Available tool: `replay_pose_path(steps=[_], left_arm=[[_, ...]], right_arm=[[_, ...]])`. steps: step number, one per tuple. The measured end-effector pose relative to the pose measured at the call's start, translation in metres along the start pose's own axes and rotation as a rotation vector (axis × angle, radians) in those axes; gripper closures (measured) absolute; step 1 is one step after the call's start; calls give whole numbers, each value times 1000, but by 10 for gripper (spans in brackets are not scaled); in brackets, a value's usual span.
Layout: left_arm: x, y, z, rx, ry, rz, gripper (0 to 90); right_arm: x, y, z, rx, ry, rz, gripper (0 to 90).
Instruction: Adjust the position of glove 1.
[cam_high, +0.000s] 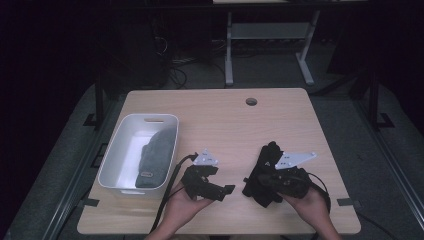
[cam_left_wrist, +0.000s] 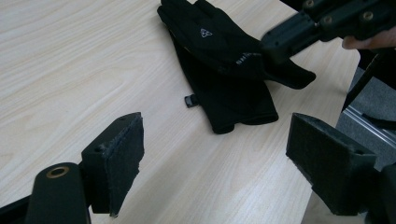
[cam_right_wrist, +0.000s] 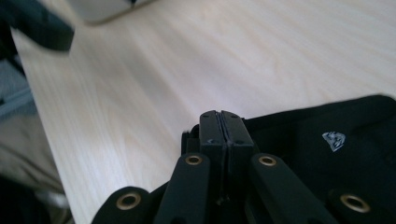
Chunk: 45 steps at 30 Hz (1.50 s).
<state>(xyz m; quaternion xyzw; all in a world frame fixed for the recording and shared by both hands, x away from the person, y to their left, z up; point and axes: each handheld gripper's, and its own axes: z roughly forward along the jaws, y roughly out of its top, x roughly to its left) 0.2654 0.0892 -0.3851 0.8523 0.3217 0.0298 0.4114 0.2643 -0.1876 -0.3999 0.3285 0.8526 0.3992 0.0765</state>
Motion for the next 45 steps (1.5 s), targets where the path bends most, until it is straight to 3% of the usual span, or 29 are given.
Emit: replay_pose_path(steps=[6,7,9,12,17,25,32,34,35,40,45], left_arm=[[-2,-1,4,6,-7,4,189],[-2,-2,5,11,-7,5,189],[-1,-2,8,10,-8,-3,189],[0,-2,12,17,-10,-4,195],[-1,0,27,34,-16,-5,204],[1,4,52,42,-31,-39,229],[7,9,75,70,-34,-67,231],[8,10,82,70,-43,-95,232],[8,10,85,74,-46,-96,235],[8,12,102,103,-51,-111,246],[8,13,115,144,-44,-117,272]], right_arm=[[3,3,29,19,13,42,869],[3,3,33,19,17,44,838],[2,2,39,34,10,57,679],[-2,0,34,13,10,84,525],[-18,-7,18,-26,-47,126,429],[-50,-18,1,-26,-142,207,371],[-76,-24,-1,-12,-194,288,326],[-84,-27,0,-26,-208,297,319],[-87,-29,1,-14,-217,335,318],[-100,-34,7,1,-230,393,317],[-110,-37,14,21,-234,417,321]])
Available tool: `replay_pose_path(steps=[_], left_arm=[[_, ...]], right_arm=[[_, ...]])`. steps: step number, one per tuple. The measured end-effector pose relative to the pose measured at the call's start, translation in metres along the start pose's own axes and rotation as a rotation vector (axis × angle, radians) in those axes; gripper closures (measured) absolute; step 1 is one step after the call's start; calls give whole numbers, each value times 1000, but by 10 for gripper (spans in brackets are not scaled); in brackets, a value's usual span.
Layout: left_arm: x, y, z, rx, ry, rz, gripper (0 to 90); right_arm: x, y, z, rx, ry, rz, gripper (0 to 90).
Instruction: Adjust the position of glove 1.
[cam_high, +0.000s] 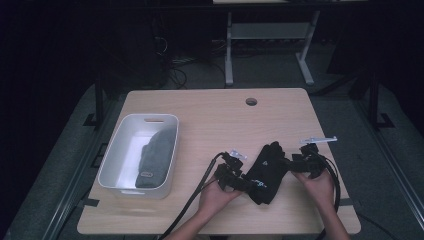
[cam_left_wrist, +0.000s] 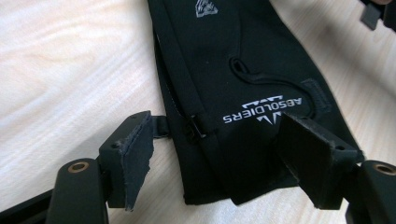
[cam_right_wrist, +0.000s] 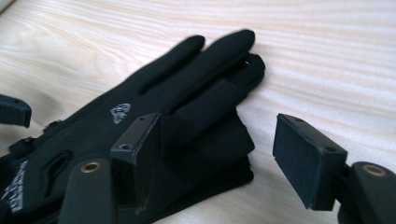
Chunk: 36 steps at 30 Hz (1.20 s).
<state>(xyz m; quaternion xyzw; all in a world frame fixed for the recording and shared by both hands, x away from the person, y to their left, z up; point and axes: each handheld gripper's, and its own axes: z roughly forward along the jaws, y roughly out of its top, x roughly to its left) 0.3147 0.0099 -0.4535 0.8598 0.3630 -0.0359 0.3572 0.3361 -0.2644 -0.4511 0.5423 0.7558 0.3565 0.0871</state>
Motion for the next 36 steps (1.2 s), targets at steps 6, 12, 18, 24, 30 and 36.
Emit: replay_pose_path(steps=[6,12,18,24,30,36], left_arm=[[0,0,6,16,21,8,341],[1,0,6,17,26,27,462],[3,1,7,22,-13,20,599],[5,3,6,19,-36,22,763],[6,3,5,1,-45,15,811],[7,2,0,-1,-66,12,821]], right_arm=[[-5,-4,8,30,-1,39,330],[-5,-8,10,18,5,47,401],[-2,-11,11,8,26,45,529],[0,-11,10,-4,61,57,703],[1,-11,9,-14,79,67,753],[5,-9,2,-22,80,45,758]])
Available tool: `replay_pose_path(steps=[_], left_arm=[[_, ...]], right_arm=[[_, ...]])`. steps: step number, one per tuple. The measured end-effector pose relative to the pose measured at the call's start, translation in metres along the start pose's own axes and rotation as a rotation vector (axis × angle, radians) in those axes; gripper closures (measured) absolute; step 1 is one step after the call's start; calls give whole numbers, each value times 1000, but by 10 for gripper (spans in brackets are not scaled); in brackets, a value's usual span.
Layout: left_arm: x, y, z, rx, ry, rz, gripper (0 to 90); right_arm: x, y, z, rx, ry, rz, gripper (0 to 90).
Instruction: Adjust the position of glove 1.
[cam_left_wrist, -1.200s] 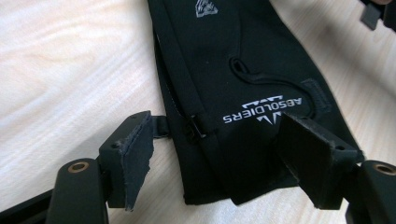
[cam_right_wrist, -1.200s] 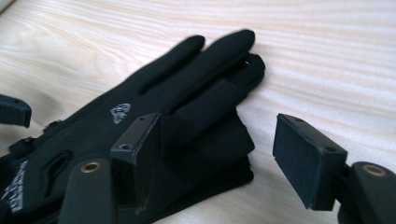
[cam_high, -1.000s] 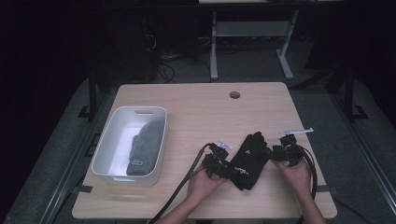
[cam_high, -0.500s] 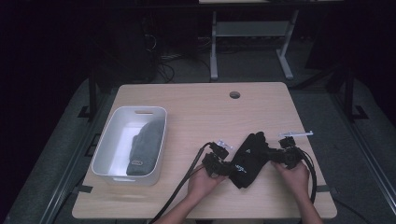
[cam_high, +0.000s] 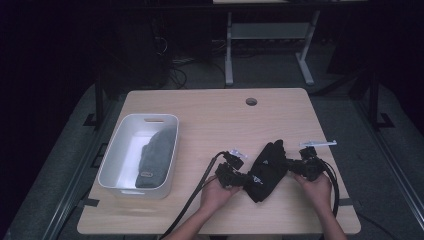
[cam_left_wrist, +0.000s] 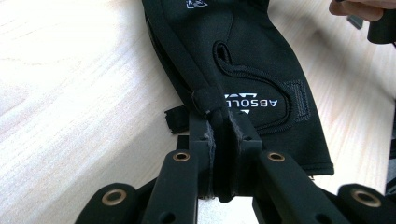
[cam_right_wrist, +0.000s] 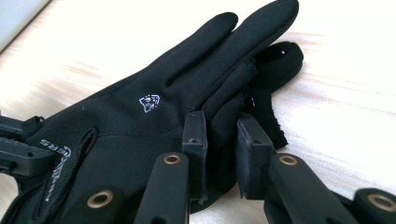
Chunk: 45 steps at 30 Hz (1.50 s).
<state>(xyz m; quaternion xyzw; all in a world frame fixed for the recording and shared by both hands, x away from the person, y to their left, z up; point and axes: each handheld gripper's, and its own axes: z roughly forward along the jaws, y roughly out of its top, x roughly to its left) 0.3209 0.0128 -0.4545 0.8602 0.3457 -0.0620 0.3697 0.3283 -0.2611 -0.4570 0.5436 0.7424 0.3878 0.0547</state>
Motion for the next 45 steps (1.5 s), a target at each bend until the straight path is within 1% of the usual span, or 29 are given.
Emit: replay_pose_path(steps=[1,3,4,5,6,7,9,10,15,16,19,22,24,27,28,31,35,40,41,43,44,45], left_arm=[[0,0,-1,-5,-1,-5,822],[-1,0,-4,-8,-3,0,822],[-2,0,-5,-12,-5,1,822],[-2,0,-7,-11,-4,3,822],[-3,-1,-9,-11,-5,14,822],[-4,-1,-10,-19,-4,9,822],[-5,-1,-15,-21,2,24,823],[-6,-1,-17,-26,2,22,823],[-7,-3,-35,-52,6,33,822],[-7,-3,-37,-56,7,39,822],[-7,-3,-47,-69,8,40,822],[-7,-3,-57,-79,14,44,822],[-7,-3,-61,-86,18,47,822],[-7,-4,-70,-97,19,43,821],[-6,-4,-74,-103,22,44,821],[-4,-4,-84,-115,30,42,821],[-1,-5,-98,-132,47,41,820],[3,-8,-117,-148,70,40,819],[4,-9,-119,-151,71,41,819],[6,-10,-126,-160,78,38,819],[6,-10,-128,-160,80,39,818],[7,-11,-131,-165,83,37,819]], right_arm=[[0,0,-1,-2,0,-3,758],[3,1,-4,-4,2,-4,758],[4,2,-5,-10,0,-16,758],[6,2,-7,-8,2,-16,757],[7,3,-8,-13,1,-24,758],[8,3,-9,-13,6,-23,758],[12,5,-12,-16,9,-29,759],[14,6,-13,-18,8,-37,759],[25,15,-19,-37,25,-68,758],[29,17,-20,-31,30,-64,758],[34,23,-22,-39,43,-79,759],[41,29,-24,-42,52,-85,759],[46,34,-24,-45,54,-100,759],[52,40,-24,-45,61,-103,758],[54,42,-25,-48,68,-113,758],[60,50,-25,-55,84,-113,758],[71,62,-24,-63,103,-128,758],[86,75,-20,-67,119,-156,758],[89,78,-18,-61,122,-162,758],[94,82,-16,-62,131,-156,758],[96,85,-15,-65,136,-170,758],[98,86,-15,-65,140,-168,758]])
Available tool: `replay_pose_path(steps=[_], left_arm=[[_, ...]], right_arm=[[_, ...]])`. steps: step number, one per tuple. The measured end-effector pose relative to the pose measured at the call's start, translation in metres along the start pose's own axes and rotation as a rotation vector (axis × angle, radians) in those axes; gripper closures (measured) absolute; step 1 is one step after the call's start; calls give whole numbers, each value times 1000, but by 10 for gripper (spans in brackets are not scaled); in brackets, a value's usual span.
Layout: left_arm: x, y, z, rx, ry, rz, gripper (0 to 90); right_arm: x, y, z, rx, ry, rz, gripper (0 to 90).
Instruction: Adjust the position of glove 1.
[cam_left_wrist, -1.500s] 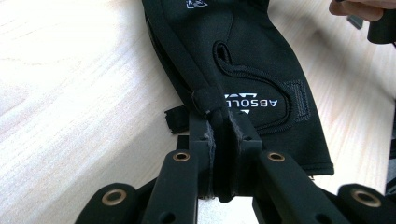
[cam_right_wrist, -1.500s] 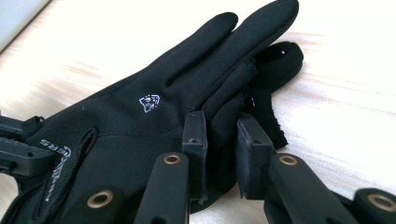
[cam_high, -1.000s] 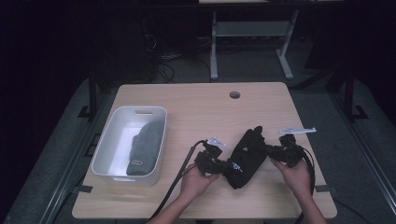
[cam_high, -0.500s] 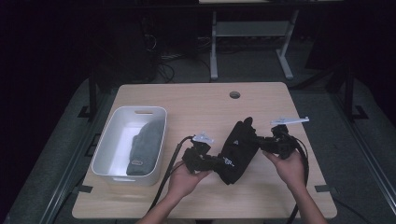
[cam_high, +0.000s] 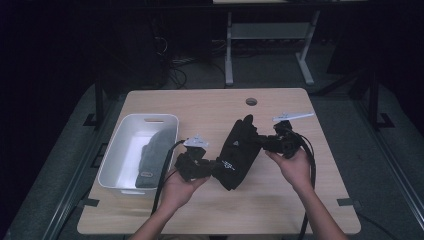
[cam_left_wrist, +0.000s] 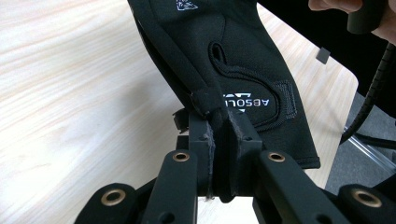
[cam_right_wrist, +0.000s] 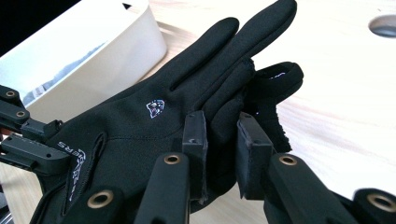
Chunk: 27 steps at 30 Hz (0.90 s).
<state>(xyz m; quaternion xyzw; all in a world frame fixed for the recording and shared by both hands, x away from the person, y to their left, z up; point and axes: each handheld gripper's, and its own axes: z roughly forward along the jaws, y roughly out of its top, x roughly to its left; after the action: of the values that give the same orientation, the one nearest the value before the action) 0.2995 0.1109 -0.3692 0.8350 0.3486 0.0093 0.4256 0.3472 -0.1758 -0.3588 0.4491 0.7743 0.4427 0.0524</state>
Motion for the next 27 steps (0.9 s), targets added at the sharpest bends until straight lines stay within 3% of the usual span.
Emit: replay_pose_path(steps=[27], left_arm=[[26,-6,-62,-68,77,-38,818]], right_arm=[[40,50,33,-46,106,-25,759]])
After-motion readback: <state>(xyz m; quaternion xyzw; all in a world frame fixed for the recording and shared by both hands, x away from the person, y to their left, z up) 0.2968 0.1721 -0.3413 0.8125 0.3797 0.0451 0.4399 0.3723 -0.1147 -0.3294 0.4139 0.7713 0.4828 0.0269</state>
